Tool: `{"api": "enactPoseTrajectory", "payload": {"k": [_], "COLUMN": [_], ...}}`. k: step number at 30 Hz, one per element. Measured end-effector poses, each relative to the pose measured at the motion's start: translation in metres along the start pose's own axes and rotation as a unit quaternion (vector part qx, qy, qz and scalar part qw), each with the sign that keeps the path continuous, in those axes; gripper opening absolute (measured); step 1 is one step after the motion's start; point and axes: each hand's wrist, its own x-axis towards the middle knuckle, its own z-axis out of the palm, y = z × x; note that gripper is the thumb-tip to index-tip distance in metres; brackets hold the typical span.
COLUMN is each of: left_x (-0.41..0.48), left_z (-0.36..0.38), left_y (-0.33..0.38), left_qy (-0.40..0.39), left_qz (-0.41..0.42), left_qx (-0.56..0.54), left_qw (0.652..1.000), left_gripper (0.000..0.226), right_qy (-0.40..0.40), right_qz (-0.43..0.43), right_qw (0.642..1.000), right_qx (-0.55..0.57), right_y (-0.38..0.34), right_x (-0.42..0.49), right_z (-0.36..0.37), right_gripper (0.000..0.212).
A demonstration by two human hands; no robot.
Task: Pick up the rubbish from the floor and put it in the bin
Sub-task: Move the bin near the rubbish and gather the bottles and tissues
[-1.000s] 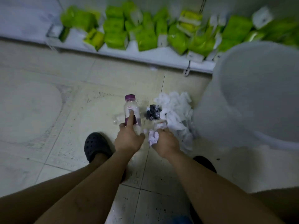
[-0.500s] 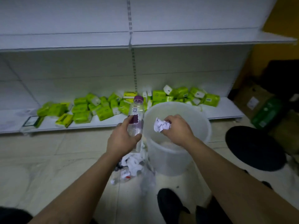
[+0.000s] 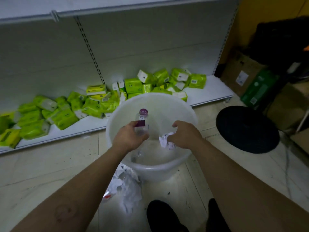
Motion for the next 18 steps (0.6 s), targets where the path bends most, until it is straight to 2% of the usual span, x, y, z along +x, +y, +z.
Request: {"api": "enactPoseTrajectory", "payload": {"k": [3, 6, 9, 12, 15, 18], "left_x": [0.004, -0.006, -0.024, -0.051, -0.081, -0.109], "left_z": [0.006, -0.004, -0.024, -0.046, -0.065, -0.074], "left_y": [-0.008, -0.013, -0.018, -0.029, -0.051, -0.083], "left_qy": [0.003, 0.029, 0.057, 0.097, 0.136, 0.138], "left_qz": [-0.001, 0.026, 0.059, 0.070, 0.047, 0.012], "left_qx": [0.054, 0.104, 0.133, 0.136, 0.102, 0.089], "left_qw": [0.999, 0.994, 0.988, 0.983, 0.984, 0.986], "left_gripper": [0.086, 0.084, 0.077, 0.073, 0.071, 0.070], "right_qy": [-0.031, -0.044, -0.054, -0.029, -0.005, 0.007], "right_qz": [-0.017, -0.032, -0.060, -0.104, -0.150, -0.219], "right_qw": [0.999, 0.997, 0.994, 0.991, 0.986, 0.972], "right_qx": [-0.027, -0.049, -0.070, -0.075, -0.071, -0.086], "right_y": [-0.005, -0.013, -0.028, -0.055, -0.087, -0.118], "right_x": [0.010, 0.011, 0.003, -0.012, -0.037, -0.069], "right_z": [0.006, 0.008, 0.012, 0.020, 0.034, 0.056], "right_gripper": [0.077, 0.084, 0.084, 0.080, 0.074, 0.067]}}
